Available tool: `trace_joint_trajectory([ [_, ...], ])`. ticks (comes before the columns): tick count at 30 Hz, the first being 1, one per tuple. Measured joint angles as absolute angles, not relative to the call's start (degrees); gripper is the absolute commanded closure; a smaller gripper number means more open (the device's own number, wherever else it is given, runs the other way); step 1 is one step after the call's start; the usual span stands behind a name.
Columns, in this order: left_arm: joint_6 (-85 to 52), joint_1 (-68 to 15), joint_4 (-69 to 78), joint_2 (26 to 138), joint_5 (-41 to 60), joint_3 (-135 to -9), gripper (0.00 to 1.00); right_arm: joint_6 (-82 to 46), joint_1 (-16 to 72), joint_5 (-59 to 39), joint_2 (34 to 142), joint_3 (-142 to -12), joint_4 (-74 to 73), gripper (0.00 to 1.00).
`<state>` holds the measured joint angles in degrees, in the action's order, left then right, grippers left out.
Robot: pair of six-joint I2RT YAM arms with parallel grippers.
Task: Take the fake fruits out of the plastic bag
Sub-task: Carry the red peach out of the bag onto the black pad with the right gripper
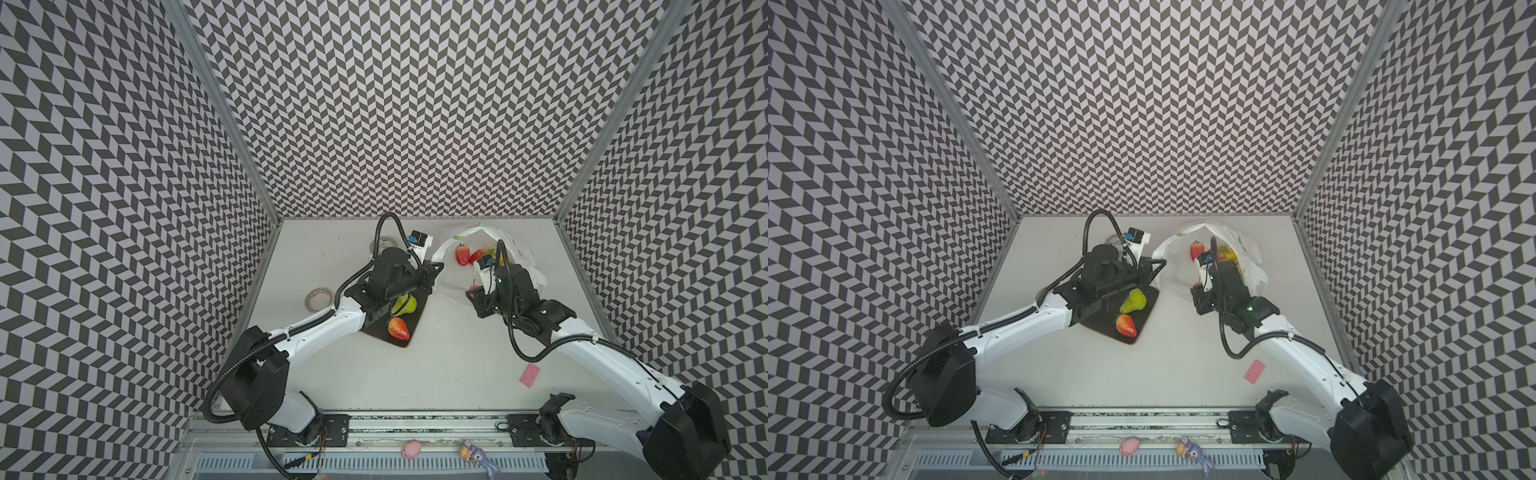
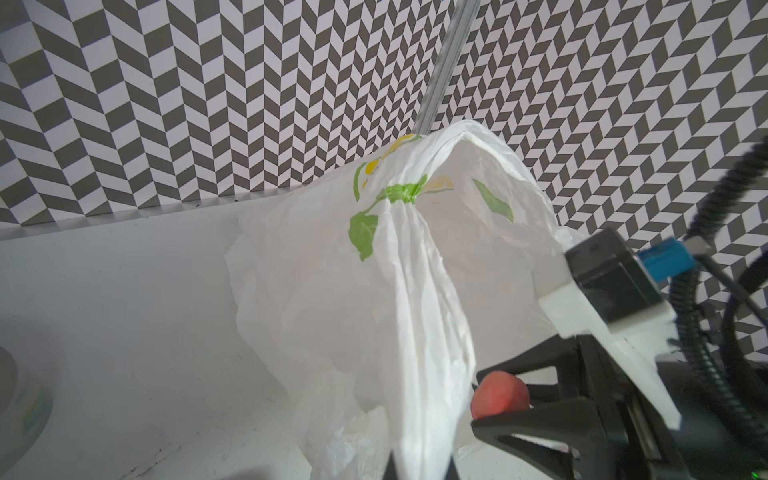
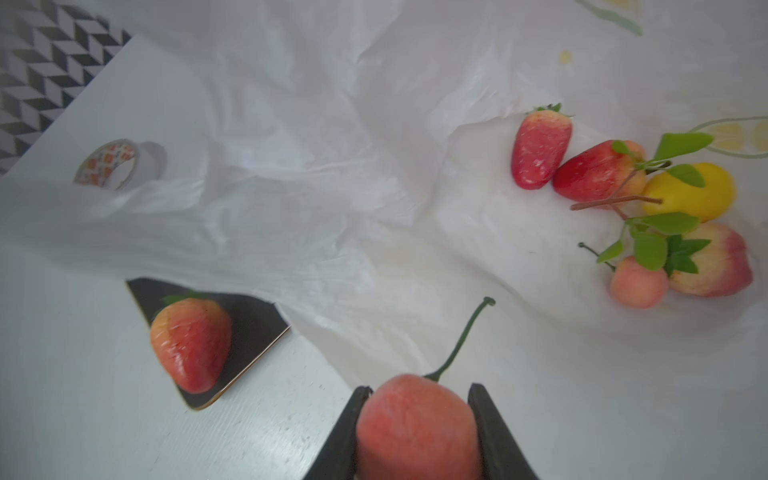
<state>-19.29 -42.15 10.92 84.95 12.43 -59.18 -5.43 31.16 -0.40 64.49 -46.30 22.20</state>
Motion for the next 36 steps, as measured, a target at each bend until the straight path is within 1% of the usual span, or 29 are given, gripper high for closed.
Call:
trace_joint_trajectory([
  [4, -19.2, -42.1, 10.9, 84.9, 12.3, -59.2, 1.00, -5.8, 35.9, -1.1, 60.0, -45.6, 24.0, 0.68],
  [9, -19.1, -42.0, 10.9, 84.9, 12.2, -59.2, 1.00, -8.2, 45.1, -0.8, 56.3, -44.8, 23.5, 0.68],
  [13, -19.1, -41.8, 10.9, 84.9, 12.2, -59.2, 1.00, -10.1, 53.1, 1.1, 57.2, -42.2, 20.5, 0.68],
  [16, -19.1, -41.5, 10.9, 84.9, 12.1, -59.2, 1.00, -11.4, 56.9, 2.7, 60.9, -40.7, 16.9, 0.68],
  [26, -19.1, -40.6, 10.2, 84.6, 11.9, -59.2, 1.00, -21.5, 57.8, 8.2, 81.1, -41.6, 3.3, 0.68],
  [30, -19.1, -40.5, 10.1, 84.6, 11.8, -59.2, 1.00, -24.6, 57.7, 10.0, 86.6, -43.7, 0.0, 0.67],
  [36, -19.1, -40.3, 9.6, 84.6, 11.6, -59.2, 1.00, -28.4, 56.5, 11.2, 92.0, -47.3, -2.5, 0.66],
])
